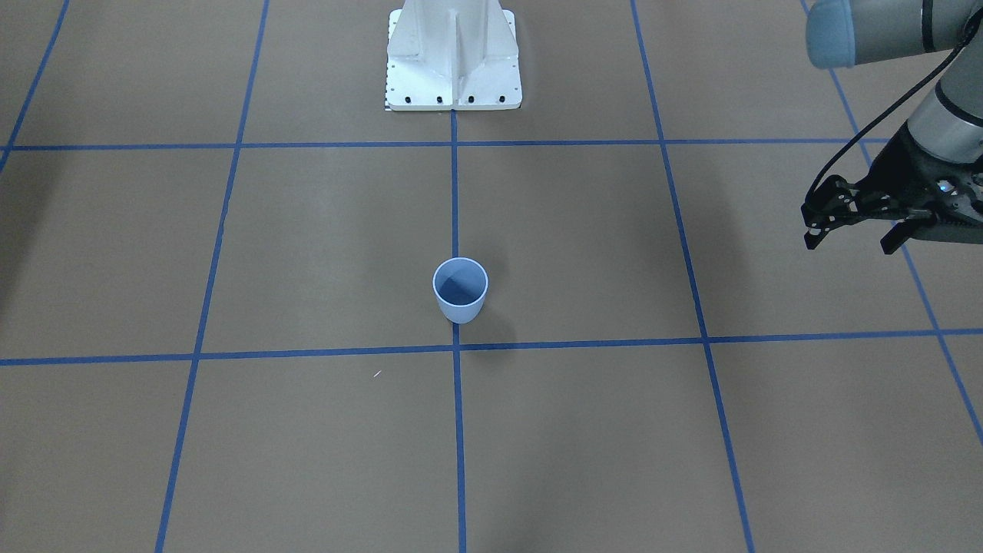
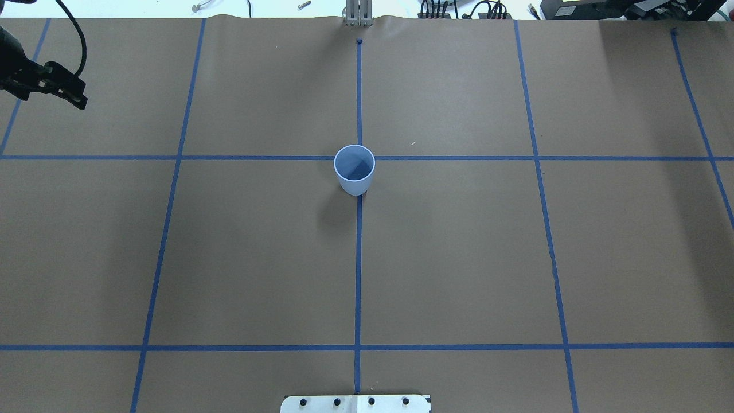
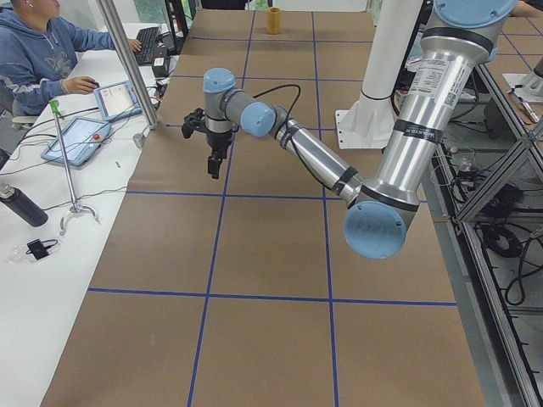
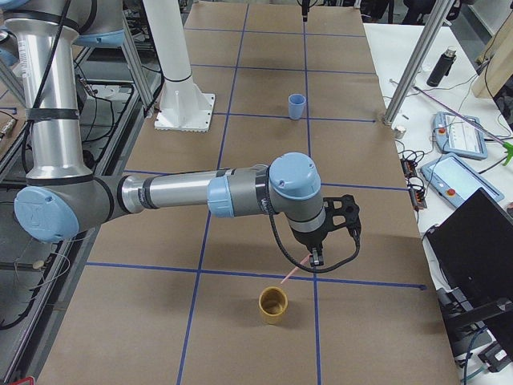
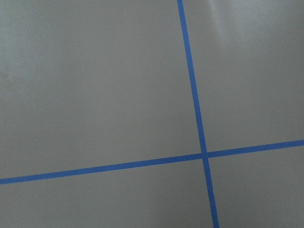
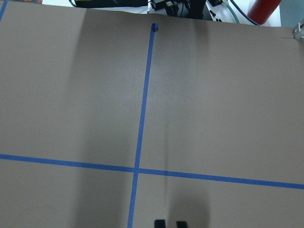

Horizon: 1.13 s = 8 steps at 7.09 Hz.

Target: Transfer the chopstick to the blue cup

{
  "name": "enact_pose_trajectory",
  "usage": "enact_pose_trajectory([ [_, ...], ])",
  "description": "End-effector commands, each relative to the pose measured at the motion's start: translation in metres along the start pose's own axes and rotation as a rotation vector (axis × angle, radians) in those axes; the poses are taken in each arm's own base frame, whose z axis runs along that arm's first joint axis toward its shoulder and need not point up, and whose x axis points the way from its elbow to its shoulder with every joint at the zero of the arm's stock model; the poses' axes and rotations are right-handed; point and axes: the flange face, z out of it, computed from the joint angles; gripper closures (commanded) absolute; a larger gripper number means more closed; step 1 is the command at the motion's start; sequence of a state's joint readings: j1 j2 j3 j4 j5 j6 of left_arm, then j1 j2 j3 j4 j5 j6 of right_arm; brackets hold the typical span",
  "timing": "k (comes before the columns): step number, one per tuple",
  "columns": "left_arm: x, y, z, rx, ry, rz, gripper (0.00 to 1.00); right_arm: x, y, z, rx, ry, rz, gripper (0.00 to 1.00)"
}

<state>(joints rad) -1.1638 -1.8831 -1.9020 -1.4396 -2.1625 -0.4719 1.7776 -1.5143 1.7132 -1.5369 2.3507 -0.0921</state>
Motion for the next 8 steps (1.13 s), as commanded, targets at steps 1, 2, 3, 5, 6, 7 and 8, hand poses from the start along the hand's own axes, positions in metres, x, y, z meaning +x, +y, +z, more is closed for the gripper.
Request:
enact_pose_trajectory([
  [1, -0.036, -0.004, -0.002, 0.000, -0.025, 0.069, 0.01, -0.040, -0.048, -0.025, 0.030, 0.011, -0.053, 1.00],
  [2, -0.077, 0.002, -0.002, -0.010, -0.049, 0.098, 0.01, -0.071, -0.076, -0.026, 0.016, 0.016, -0.075, 1.00],
  [3, -0.104, -0.001, -0.004, -0.014, -0.066, 0.121, 0.01, -0.114, -0.100, -0.019, 0.014, -0.010, -0.037, 1.00],
  [5, -0.124, 0.010, 0.009, -0.030, -0.071, 0.119, 0.01, -0.241, -0.138, -0.002, -0.001, -0.084, 0.092, 1.00],
  [6, -0.134, 0.017, 0.020, -0.028, -0.070, 0.121, 0.01, -0.310, -0.145, -0.004, -0.005, -0.130, 0.169, 1.00],
  [7, -0.142, 0.017, 0.032, -0.042, -0.072, 0.113, 0.01, -0.371, -0.148, -0.003, -0.016, -0.171, 0.226, 1.00],
  [8, -0.152, 0.016, 0.047, -0.043, -0.063, 0.115, 0.01, -0.431, -0.156, -0.008, -0.023, -0.210, 0.272, 1.00],
])
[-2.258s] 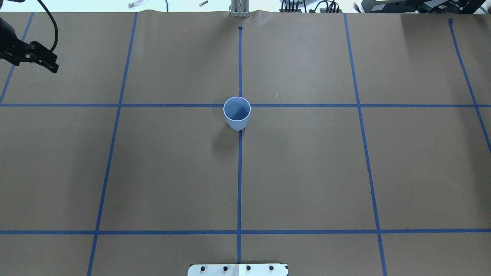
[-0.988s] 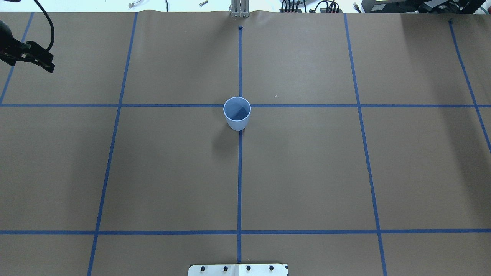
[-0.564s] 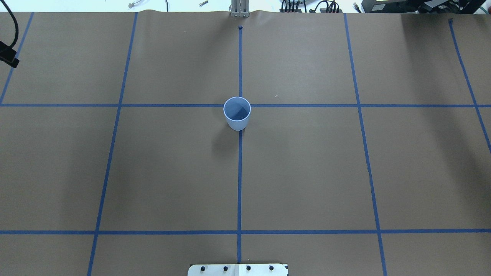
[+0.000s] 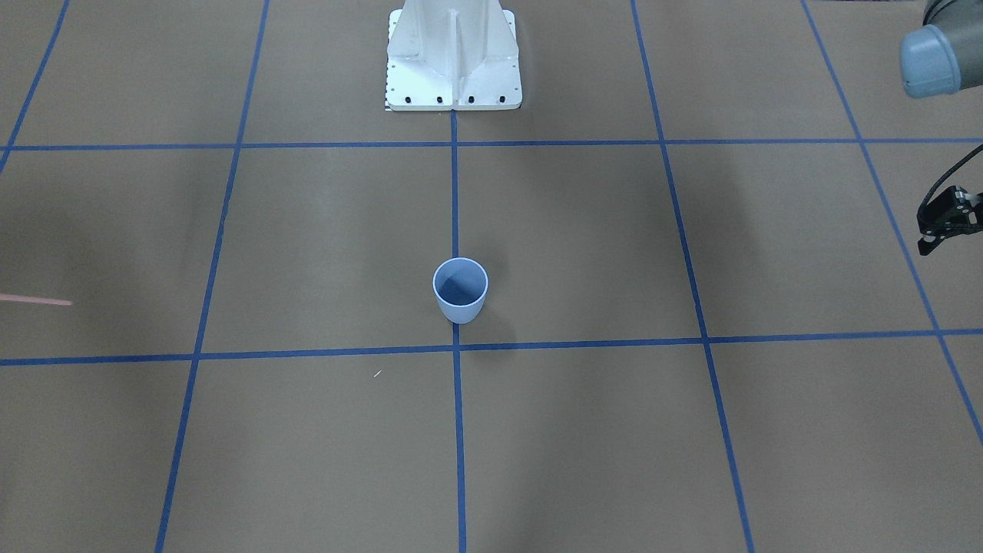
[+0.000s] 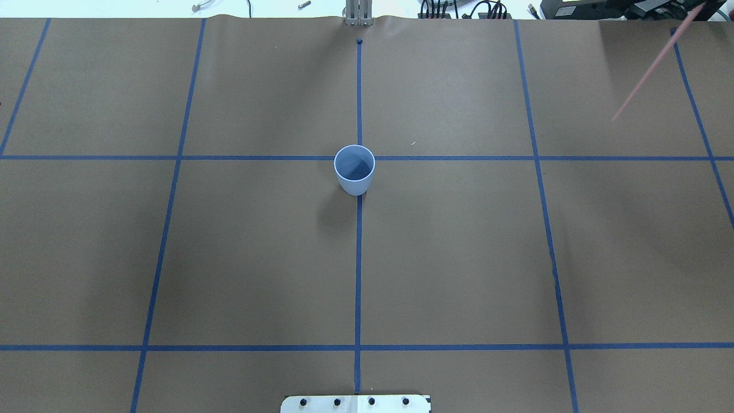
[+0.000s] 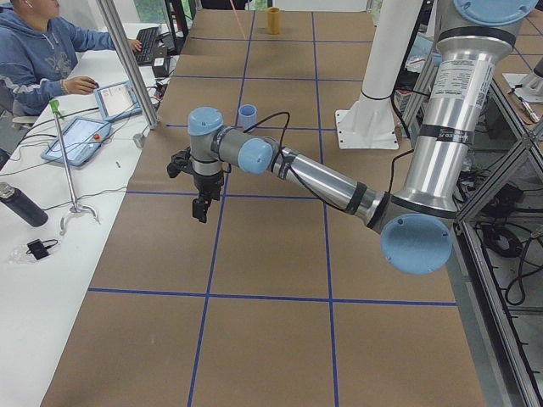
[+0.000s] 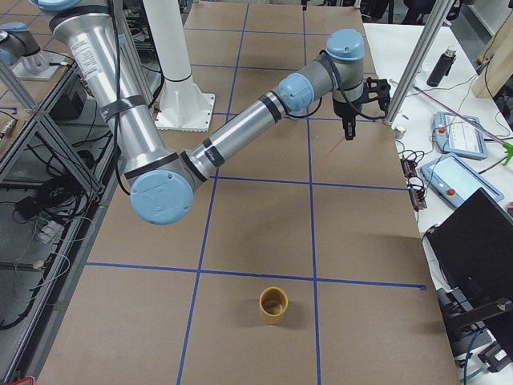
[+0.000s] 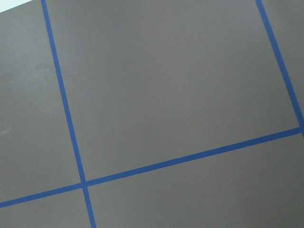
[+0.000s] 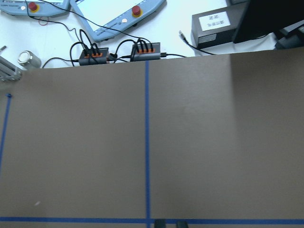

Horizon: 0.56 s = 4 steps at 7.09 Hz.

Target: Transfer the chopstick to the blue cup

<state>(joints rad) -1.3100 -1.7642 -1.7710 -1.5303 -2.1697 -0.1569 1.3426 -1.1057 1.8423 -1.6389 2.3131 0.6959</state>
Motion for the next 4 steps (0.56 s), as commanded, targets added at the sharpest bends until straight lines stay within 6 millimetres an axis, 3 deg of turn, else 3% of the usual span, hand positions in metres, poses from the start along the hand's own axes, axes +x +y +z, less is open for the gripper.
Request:
enact_pose_trajectory([
  [1, -0.014, 0.001, 0.029, -0.006, 0.051, 0.001, 0.01, -0.140, 0.023, 0.019, -0.009, -0.070, 0.100, 1.00],
  [2, -0.015, 0.002, 0.033, -0.010, 0.065, -0.002, 0.01, -0.195, 0.038, 0.026, 0.000, -0.089, 0.119, 1.00],
  [4, -0.016, 0.002, 0.035, -0.015, 0.065, -0.007, 0.01, -0.263, 0.051, 0.018, -0.005, -0.144, 0.156, 1.00],
])
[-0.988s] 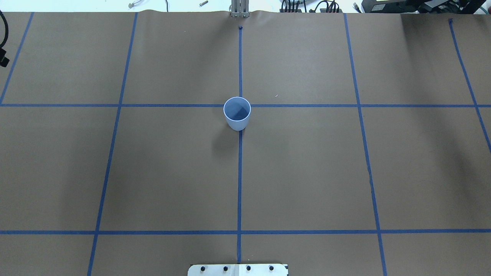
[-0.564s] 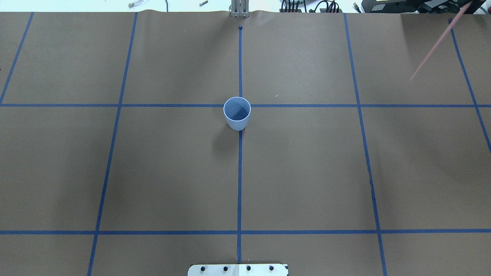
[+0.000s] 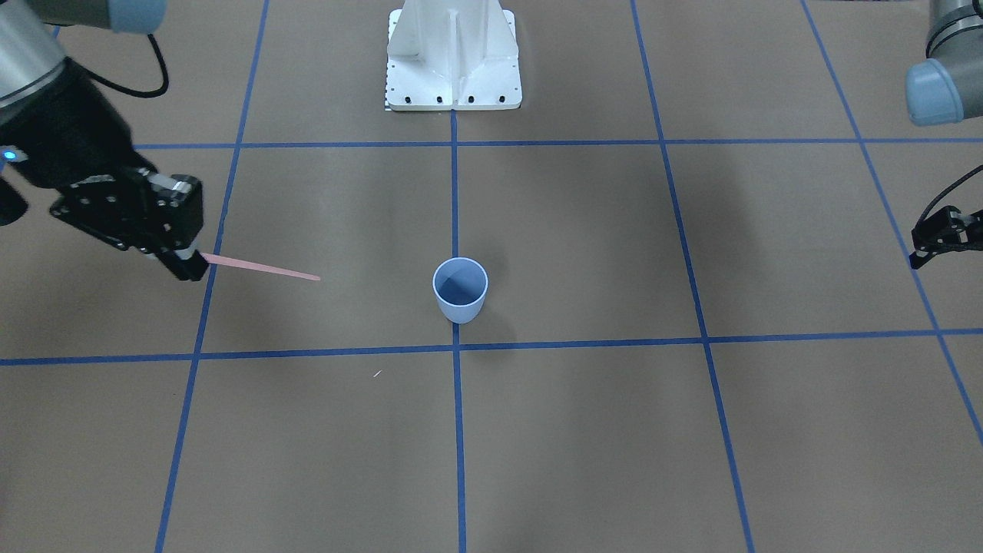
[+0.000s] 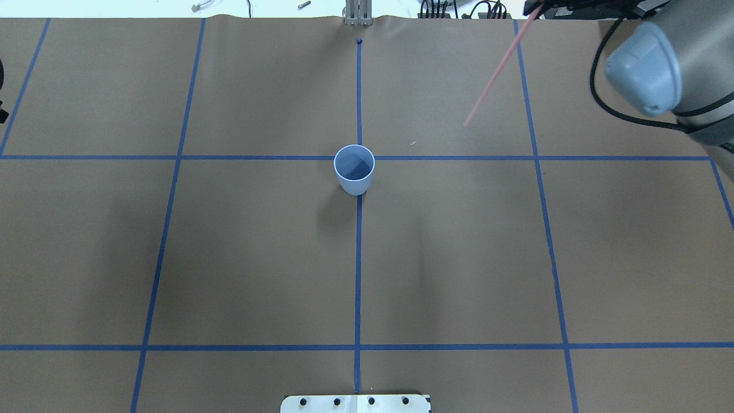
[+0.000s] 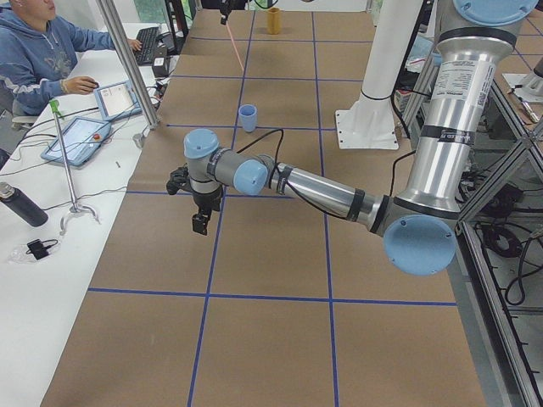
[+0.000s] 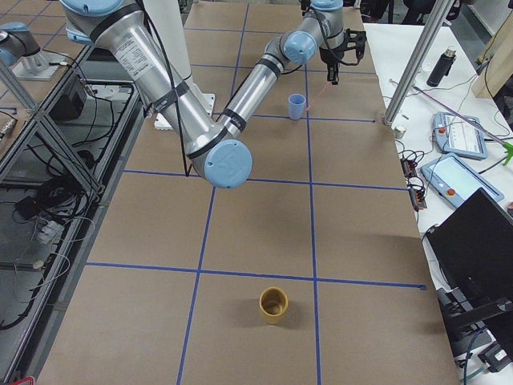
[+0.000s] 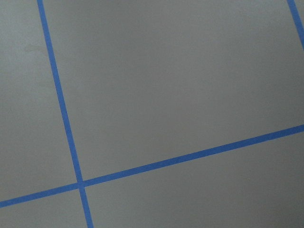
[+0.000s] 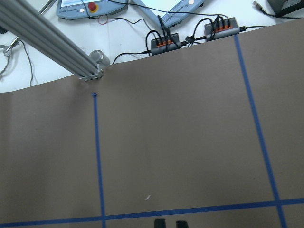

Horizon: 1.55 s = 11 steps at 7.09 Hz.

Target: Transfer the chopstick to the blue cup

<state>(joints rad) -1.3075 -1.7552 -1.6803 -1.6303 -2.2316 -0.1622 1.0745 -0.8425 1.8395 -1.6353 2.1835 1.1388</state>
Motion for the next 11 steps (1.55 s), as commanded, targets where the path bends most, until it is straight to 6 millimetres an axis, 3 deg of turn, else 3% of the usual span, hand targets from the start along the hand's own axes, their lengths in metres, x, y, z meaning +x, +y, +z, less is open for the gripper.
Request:
enact_pose_trajectory([
  [1, 0.000, 0.000, 0.003, -0.004, 0.005, -0.002, 0.01, -0.080, 0.021, 0.012, -0.022, -0.039, 0.045, 1.00],
  [2, 0.000, 0.000, 0.003, -0.003, 0.004, -0.003, 0.01, -0.113, 0.041, 0.044, 0.001, -0.009, 0.027, 1.00],
  [4, 0.001, 0.000, 0.003, -0.004, 0.006, -0.012, 0.01, -0.153, 0.047, 0.078, -0.011, 0.031, 0.014, 1.00],
  [5, 0.003, -0.002, 0.000, 0.001, 0.007, -0.025, 0.01, -0.157, 0.063, 0.094, -0.026, 0.043, 0.000, 1.00],
  [8, 0.004, -0.004, 0.000, 0.002, 0.007, -0.024, 0.01, -0.123, 0.068, 0.107, -0.024, 0.072, 0.010, 1.00],
  [11, 0.005, -0.005, -0.001, 0.005, 0.007, -0.022, 0.01, -0.128, 0.092, 0.127, -0.033, 0.089, -0.013, 1.00],
])
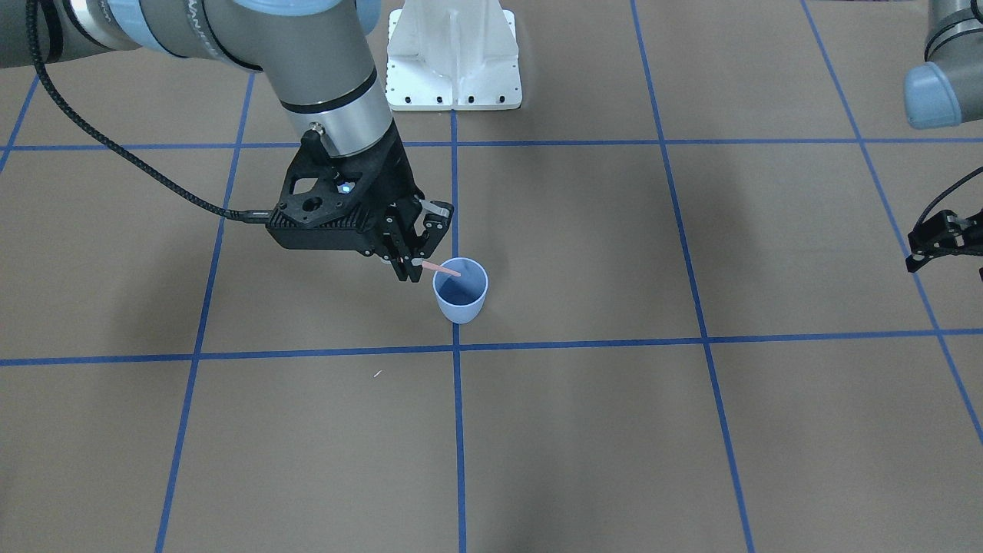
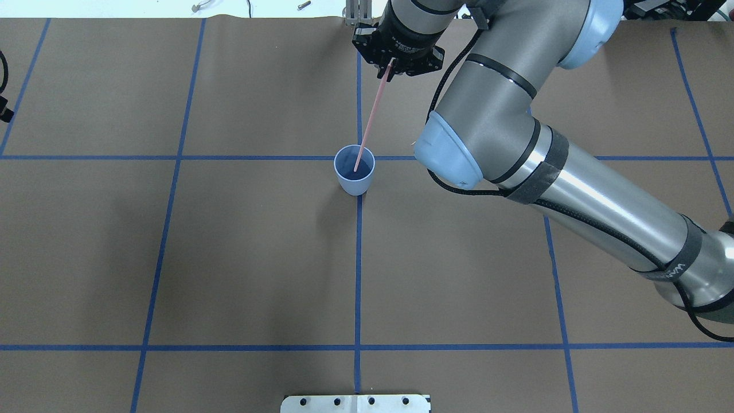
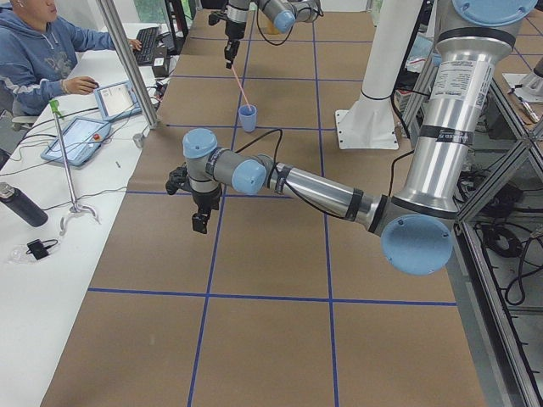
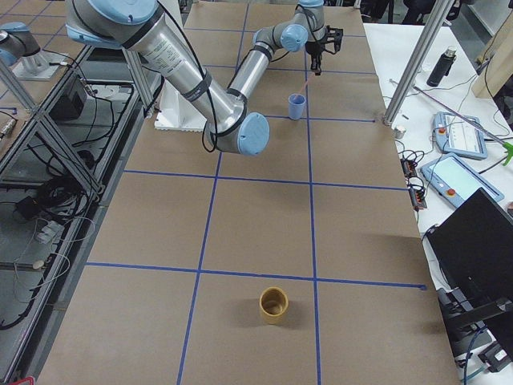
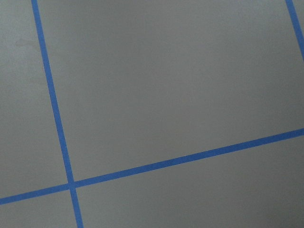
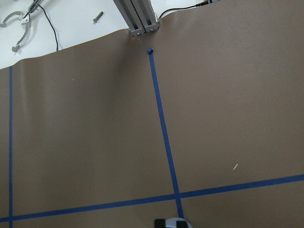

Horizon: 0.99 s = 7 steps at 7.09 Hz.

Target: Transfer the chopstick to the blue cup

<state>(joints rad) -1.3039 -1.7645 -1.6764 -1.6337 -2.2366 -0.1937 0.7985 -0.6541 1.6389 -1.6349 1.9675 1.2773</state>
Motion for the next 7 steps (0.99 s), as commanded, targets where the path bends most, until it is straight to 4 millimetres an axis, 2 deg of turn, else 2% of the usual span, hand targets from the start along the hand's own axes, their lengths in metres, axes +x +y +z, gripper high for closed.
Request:
enact_pose_trajectory([
  [1, 0.000, 0.000, 0.000, 0.000, 0.000, 0.000, 0.01, -0.006, 0.019, 0.018, 0.014, 0.022, -0.023, 1.00],
  [2, 0.000, 0.000, 0.000, 0.001, 0.000, 0.001, 0.01, -0.005, 0.019, 0.022, 0.014, 0.029, -0.024, 1.00],
  [5, 0.001, 0.000, -0.001, 0.003, 0.001, 0.002, 0.01, -0.003, 0.022, 0.051, 0.031, 0.021, -0.041, 1.00],
  [6, 0.002, -0.001, -0.002, 0.006, 0.001, 0.003, 0.01, -0.004, 0.023, 0.050, 0.030, 0.018, -0.040, 0.85],
  [7, 0.002, -0.001, -0.002, 0.005, 0.001, 0.001, 0.01, -0.003, 0.024, 0.050, 0.029, 0.018, -0.041, 0.13],
])
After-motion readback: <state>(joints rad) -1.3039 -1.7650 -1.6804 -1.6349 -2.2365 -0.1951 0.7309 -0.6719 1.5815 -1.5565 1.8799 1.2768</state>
